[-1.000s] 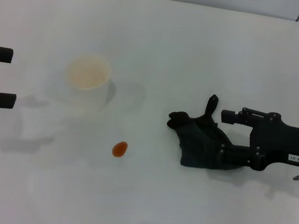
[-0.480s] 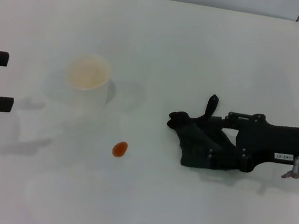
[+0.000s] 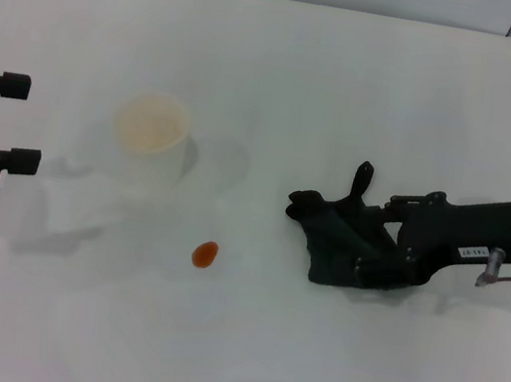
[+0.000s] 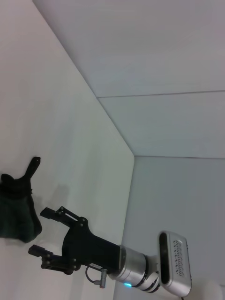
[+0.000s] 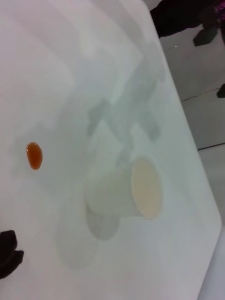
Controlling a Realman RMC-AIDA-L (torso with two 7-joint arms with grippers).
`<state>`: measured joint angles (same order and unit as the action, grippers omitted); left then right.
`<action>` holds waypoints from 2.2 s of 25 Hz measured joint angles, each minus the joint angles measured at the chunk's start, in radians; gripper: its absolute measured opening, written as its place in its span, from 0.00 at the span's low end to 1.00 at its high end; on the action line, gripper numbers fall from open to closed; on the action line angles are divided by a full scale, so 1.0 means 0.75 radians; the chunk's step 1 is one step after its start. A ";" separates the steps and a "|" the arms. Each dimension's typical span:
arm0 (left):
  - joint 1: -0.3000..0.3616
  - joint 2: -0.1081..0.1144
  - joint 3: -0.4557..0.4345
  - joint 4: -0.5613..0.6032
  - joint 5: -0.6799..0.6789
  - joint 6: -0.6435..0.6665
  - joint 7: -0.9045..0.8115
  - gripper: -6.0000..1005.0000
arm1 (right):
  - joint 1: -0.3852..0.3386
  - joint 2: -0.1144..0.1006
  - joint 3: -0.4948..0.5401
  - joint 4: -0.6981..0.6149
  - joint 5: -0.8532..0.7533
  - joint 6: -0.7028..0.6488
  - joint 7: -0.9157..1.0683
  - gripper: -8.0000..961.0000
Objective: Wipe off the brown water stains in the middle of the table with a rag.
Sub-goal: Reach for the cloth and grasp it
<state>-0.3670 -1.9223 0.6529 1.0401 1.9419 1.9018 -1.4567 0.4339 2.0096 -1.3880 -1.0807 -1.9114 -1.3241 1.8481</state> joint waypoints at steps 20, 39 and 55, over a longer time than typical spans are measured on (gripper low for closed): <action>-0.016 -0.011 -0.002 0.000 0.007 -0.015 0.012 0.88 | 0.110 0.006 -0.110 -0.028 -0.220 0.108 0.156 0.81; -0.009 -0.014 -0.003 0.000 0.005 -0.042 0.015 0.88 | 0.102 0.008 -0.216 -0.038 -0.254 0.209 0.170 0.81; -0.007 -0.016 0.001 -0.001 0.004 -0.062 0.029 0.88 | 0.098 0.008 -0.238 0.006 -0.250 0.239 0.171 0.74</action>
<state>-0.3720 -1.9342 0.6535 1.0393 1.9449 1.8556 -1.4351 0.5077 2.0156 -1.5664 -1.0760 -2.0986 -1.1448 1.9764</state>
